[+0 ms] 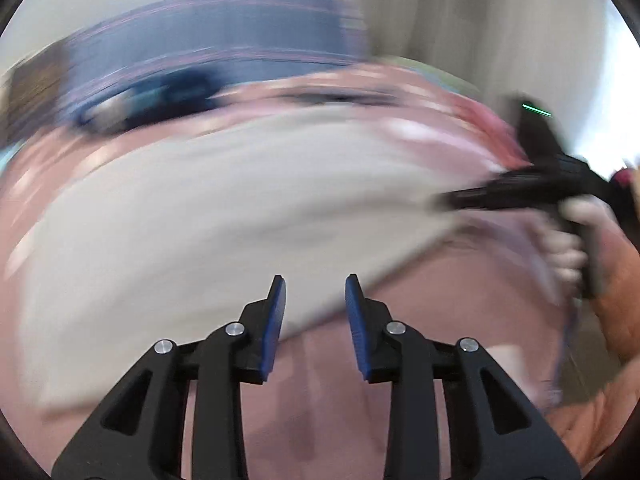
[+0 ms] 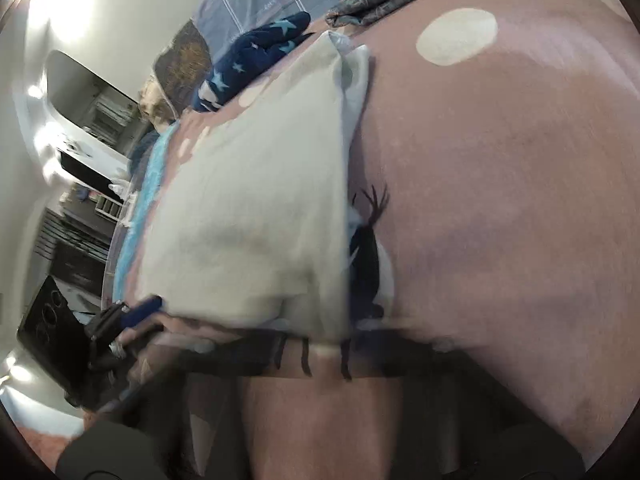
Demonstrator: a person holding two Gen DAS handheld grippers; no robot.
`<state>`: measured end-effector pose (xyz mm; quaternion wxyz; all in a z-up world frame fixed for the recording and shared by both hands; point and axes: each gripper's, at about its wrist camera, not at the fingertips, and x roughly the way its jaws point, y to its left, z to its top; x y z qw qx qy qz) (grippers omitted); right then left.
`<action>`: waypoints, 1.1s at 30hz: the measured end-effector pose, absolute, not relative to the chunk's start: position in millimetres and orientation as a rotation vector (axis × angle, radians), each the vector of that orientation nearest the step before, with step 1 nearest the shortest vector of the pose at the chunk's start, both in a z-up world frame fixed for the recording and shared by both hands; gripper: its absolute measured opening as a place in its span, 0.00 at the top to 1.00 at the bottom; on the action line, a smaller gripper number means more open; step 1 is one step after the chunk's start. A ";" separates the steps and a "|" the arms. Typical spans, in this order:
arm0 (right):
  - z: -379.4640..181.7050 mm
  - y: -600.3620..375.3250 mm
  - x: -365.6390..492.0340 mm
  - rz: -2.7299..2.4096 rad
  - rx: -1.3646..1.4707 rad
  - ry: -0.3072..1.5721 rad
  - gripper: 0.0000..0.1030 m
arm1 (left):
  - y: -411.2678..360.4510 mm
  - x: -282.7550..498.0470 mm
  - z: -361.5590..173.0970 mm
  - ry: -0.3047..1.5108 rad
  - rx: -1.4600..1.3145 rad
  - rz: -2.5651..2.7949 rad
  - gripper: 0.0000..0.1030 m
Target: Fold small clothes
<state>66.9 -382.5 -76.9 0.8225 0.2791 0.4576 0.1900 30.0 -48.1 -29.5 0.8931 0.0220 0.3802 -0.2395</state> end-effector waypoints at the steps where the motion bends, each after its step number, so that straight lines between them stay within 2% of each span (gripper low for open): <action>1: -57.5 -385.8 55.5 0.416 0.601 0.909 0.96 | -17.4 28.8 -28.7 0.788 -0.004 -0.418 0.69; 4: -30.4 -392.4 29.4 0.372 0.532 0.870 0.99 | 50.2 22.6 -22.4 0.775 -0.116 -0.267 0.69; 9: -82.5 -404.7 30.3 0.088 0.412 1.042 1.00 | 118.8 12.4 -28.7 0.765 -0.191 -0.110 0.68; 12: -86.5 -418.8 20.1 0.102 0.584 0.987 0.96 | 142.5 6.6 -33.9 0.775 -0.238 -0.084 0.62; 14: -75.1 -415.6 19.2 0.134 0.606 0.936 0.85 | 143.5 12.4 -38.0 0.792 -0.249 -0.098 0.58; 15: -68.9 -406.8 22.8 0.158 0.581 0.942 0.63 | 142.5 15.7 -41.0 0.801 -0.242 -0.105 0.51; 16: -67.1 -401.5 23.0 0.179 0.569 0.951 0.43 | 144.4 12.2 -42.1 0.802 -0.237 -0.111 0.49; 17: -66.2 -388.4 26.4 0.224 0.548 0.973 0.37 | 142.4 14.1 -44.9 0.804 -0.239 -0.122 0.48; 20: -79.4 -356.7 41.8 0.295 0.507 1.041 0.32 | 142.0 17.5 -56.8 0.817 -0.290 -0.171 0.47; 21: -86.9 -350.0 46.7 0.274 0.496 1.045 0.43 | 141.2 20.7 -58.7 0.818 -0.295 -0.170 0.46; 22: -83.5 -346.6 48.1 0.226 0.469 1.002 0.92 | 140.8 22.8 -58.6 0.817 -0.296 -0.171 0.46; 24: -72.5 -350.8 47.9 0.247 0.558 0.975 0.95 | 141.6 24.5 -55.2 0.810 -0.302 -0.181 0.46; 27: -39.9 -356.1 31.1 0.217 0.481 0.909 0.96 | 146.8 20.3 -54.1 0.787 -0.301 -0.186 0.46; 31: -78.3 -349.6 44.1 0.131 0.398 1.136 0.93 | 162.4 17.9 -62.9 0.774 -0.387 -0.188 0.46; 32: -81.5 -344.6 44.9 0.116 0.362 1.139 0.93 | 165.3 16.1 -62.5 0.763 -0.408 -0.195 0.46; 33: -77.7 -342.6 45.5 0.104 0.358 1.134 0.87 | 166.2 15.1 -61.4 0.756 -0.414 -0.203 0.46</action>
